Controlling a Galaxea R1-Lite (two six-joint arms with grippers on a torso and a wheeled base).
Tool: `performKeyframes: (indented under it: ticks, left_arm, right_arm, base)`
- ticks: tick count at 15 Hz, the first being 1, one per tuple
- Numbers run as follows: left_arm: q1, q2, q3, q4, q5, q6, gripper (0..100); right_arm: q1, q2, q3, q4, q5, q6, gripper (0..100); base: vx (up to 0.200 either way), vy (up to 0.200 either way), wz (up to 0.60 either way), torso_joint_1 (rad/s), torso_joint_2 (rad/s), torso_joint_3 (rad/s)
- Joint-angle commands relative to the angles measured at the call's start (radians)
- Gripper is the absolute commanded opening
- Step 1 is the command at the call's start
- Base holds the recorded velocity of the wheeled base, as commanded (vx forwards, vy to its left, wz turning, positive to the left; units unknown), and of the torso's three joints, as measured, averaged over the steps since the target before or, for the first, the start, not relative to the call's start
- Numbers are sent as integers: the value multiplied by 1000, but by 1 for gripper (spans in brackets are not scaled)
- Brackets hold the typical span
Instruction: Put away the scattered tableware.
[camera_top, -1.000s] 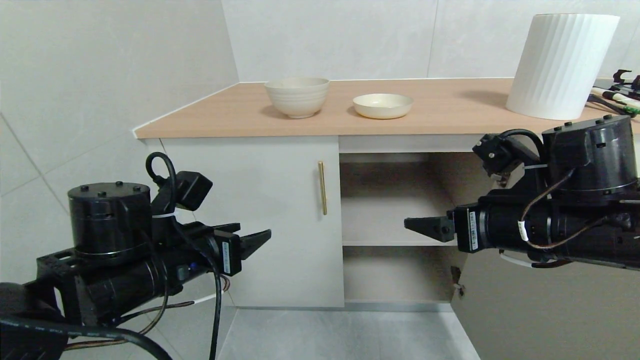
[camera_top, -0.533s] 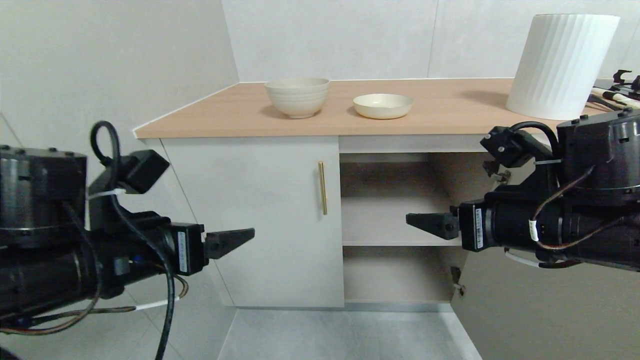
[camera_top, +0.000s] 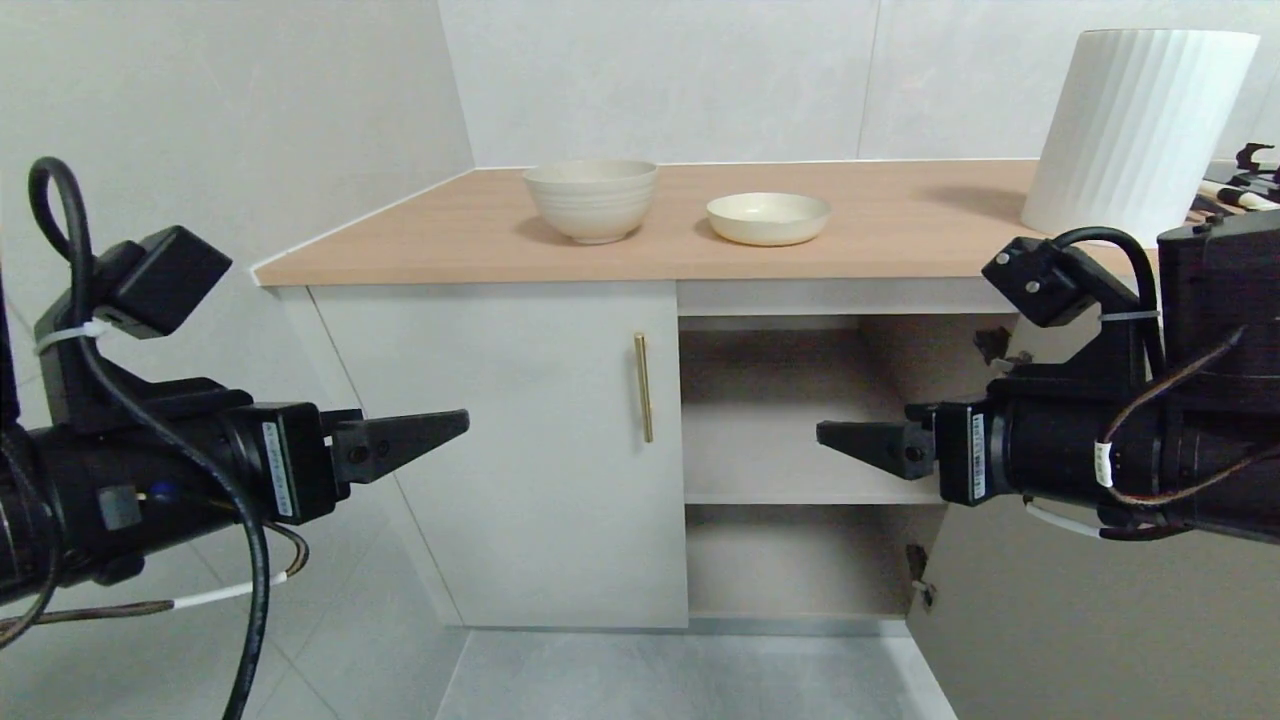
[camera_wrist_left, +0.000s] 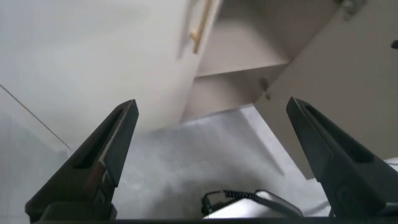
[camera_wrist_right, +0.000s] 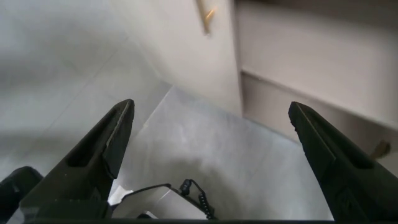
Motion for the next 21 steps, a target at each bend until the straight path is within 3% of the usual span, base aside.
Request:
performKeyframes:
  ticks: [1, 3, 7, 11, 15, 21]
  left_arm:
    - [3, -9, -11, 3, 0, 0, 100]
    - [26, -4, -11, 2, -2, -2, 100]
    - [26, -18, -8, 3, -6, 0, 100]
    - [17, -16, -3, 2, -6, 30, 100]
    - [21, -16, -14, 2, -6, -6, 100]
    - [20, -16, -2, 3, -10, 14, 100]
  right_arm:
    - [2, -10, 4, 0, 2, -1, 100]
    - [14, -17, 19, -3, 3, -4, 100]
    - [17, -34, 46, -28, 6, -3, 100]
    - [17, -31, 54, -40, 8, -3, 100]
    - [17, -31, 53, -42, 8, -3, 100]
    - [17, -34, 53, -42, 8, -3, 100]
  base:
    - [200, 0, 0, 7, -2, 2]
    - [200, 0, 0, 2, 2, 0]
    - [0, 0, 0, 0, 0, 0]
    - [0, 0, 0, 0, 0, 0]
    - [0, 150, 0, 2, 3, 3]
    - [0, 0, 0, 0, 0, 0]
